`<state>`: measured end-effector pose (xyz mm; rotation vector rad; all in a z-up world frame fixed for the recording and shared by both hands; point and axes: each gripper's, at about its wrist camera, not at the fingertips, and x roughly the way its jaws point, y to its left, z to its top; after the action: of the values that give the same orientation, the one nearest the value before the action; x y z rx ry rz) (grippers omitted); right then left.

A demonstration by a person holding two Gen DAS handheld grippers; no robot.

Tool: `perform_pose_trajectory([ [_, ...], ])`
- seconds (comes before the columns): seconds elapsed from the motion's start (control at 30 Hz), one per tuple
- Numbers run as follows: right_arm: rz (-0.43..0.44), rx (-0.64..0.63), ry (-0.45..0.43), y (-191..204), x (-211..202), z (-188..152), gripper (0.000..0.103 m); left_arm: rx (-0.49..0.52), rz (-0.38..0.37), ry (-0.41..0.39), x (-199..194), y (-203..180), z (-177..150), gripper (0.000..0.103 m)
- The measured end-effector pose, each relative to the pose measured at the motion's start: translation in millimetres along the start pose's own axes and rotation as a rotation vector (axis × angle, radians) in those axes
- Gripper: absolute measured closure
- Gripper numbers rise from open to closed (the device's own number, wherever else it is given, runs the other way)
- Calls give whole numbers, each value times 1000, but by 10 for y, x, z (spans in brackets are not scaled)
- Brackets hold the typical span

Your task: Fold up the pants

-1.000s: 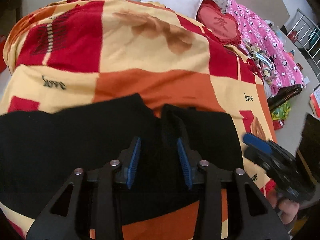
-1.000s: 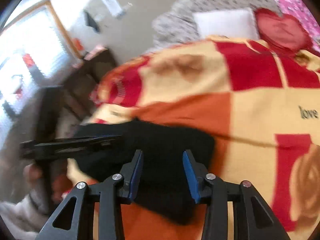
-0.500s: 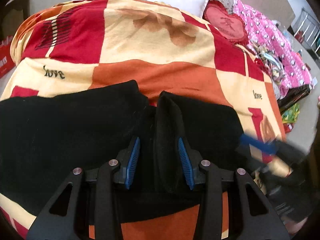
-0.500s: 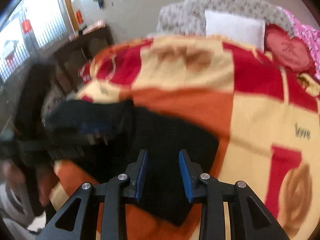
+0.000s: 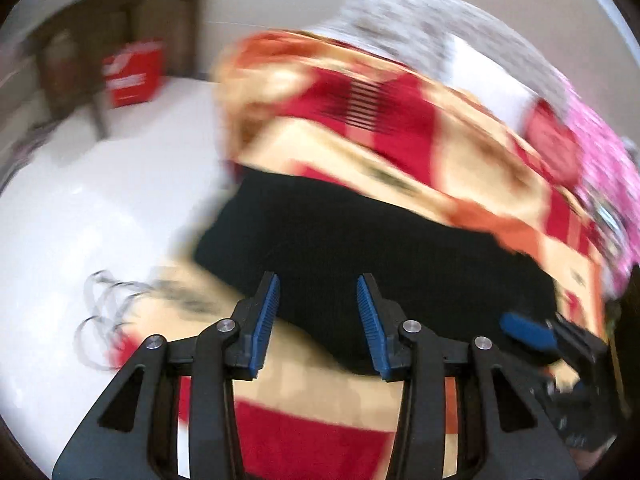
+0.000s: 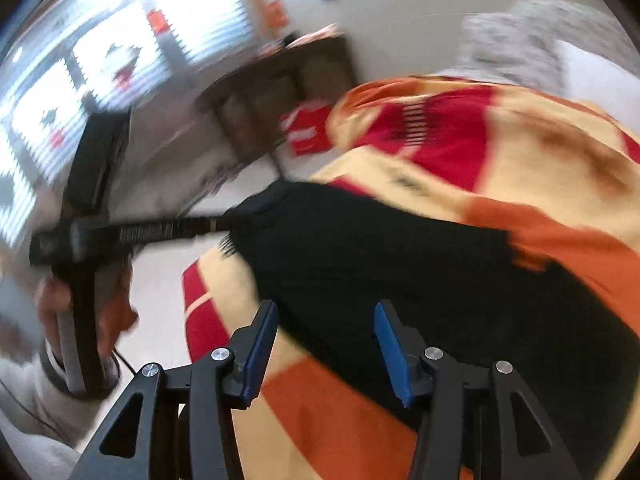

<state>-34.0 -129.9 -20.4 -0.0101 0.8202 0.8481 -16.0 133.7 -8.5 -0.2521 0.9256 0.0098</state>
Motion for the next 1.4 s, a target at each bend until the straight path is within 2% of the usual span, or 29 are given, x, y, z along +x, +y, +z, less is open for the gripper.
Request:
perform_pose_trajectory([
  [0.13,14,-131,82,409,443,121,54,-109,130,-22,69,694,62,56],
  [0.2,3,-199,113,579,570,93,54,-129,160,6,194,891,75,56],
  [0.27,-80,-266,105,676,594,16,54,-145,131,51,352,1029,101,56],
  [0.3,-169,-323,109,734,652,-4,54,-148,117,68,415,1062,106,56],
  [0.4,-296,-448,175,824,825,-101,54,-132,90,90,529,1022,147,56],
  [0.5,-349,-537,174,857,912,-99,54,-93,64,100,592,925,206,56],
  [0.67,-422,-525,123,816,1157,128,54,-100,15,127,742,806,364,56],
  [0.73,-386,-425,107,685,1121,291,54,-92,-10,127,720,765,436,56],
  [0.87,-129,-140,11,342,844,557,54,-91,-120,110,536,790,539,56],
  [0.9,-57,-55,-31,219,731,608,54,-95,-127,102,485,811,555,56],
  [0.93,-32,-21,-54,173,663,629,53,-94,-114,92,432,834,562,56],
  [1.0,-61,-29,-56,197,591,641,52,-85,-90,89,382,860,553,56],
  [1.13,-62,-88,-18,294,582,617,52,-94,-72,93,316,985,443,56],
  [1.27,3,-160,25,519,753,585,52,-91,-36,100,291,1061,338,56],
  [1.37,2,-262,60,742,1027,556,52,-113,-6,100,287,1144,294,56],
  [1.4,1,-294,85,786,1149,532,56,-117,-2,101,289,1160,289,56],
])
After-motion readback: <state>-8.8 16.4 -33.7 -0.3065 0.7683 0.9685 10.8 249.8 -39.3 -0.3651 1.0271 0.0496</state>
